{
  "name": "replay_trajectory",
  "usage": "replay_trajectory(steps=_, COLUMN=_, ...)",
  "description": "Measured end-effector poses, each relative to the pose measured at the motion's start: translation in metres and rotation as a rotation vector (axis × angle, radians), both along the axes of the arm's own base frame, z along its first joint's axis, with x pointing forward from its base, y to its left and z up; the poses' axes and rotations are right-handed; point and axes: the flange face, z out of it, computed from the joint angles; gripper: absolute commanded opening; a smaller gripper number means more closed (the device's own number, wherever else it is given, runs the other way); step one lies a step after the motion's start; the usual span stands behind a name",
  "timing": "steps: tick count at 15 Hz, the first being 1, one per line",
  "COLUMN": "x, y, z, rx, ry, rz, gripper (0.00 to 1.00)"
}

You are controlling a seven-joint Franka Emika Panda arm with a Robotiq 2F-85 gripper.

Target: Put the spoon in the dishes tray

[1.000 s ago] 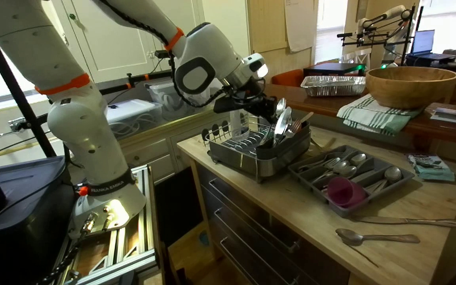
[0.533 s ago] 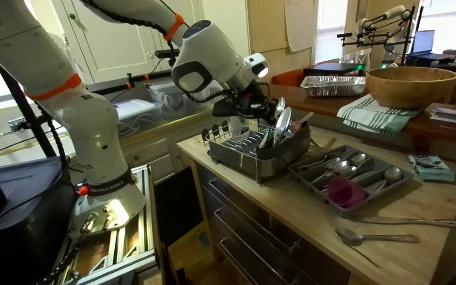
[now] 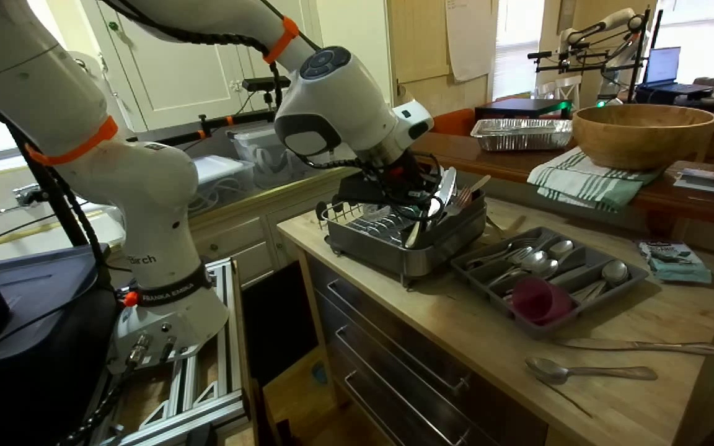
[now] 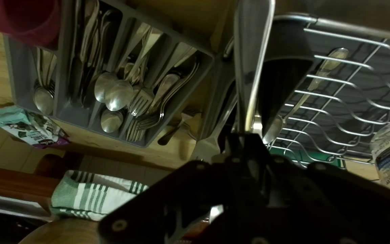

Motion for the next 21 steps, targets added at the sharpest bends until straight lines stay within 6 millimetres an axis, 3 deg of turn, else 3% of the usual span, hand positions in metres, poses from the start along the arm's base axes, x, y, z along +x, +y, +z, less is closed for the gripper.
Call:
replay_trajectory(steps=1, x=0.004, y=0.003, z=0.0, rx=0.0, ry=-0.003, rz=0.012, gripper=0.1)
replay_trajectory(steps=3, x=0.01, y=0.01, z=0.002, rx=-0.01, ry=-0.004, rz=0.031, gripper=0.1)
replay_trajectory(steps=4, x=0.012, y=0.012, z=0.002, rx=-0.016, ry=-0.002, rz=0.036, gripper=0.02)
replay_trajectory(steps=11, x=0.014, y=0.01, z=0.014, rx=0.0, ry=-0.057, rz=0.006, gripper=0.02)
replay_trajectory(steps=15, x=0.018, y=0.022, z=0.023, rx=0.059, ry=-0.092, rz=0.017, gripper=0.02)
replay_trajectory(steps=18, x=0.02, y=0.026, z=0.02, rx=0.12, ry=-0.098, rz=0.024, gripper=0.02)
replay_trajectory(steps=21, x=0.022, y=0.016, z=0.012, rx=0.174, ry=-0.102, rz=0.011, gripper=0.02)
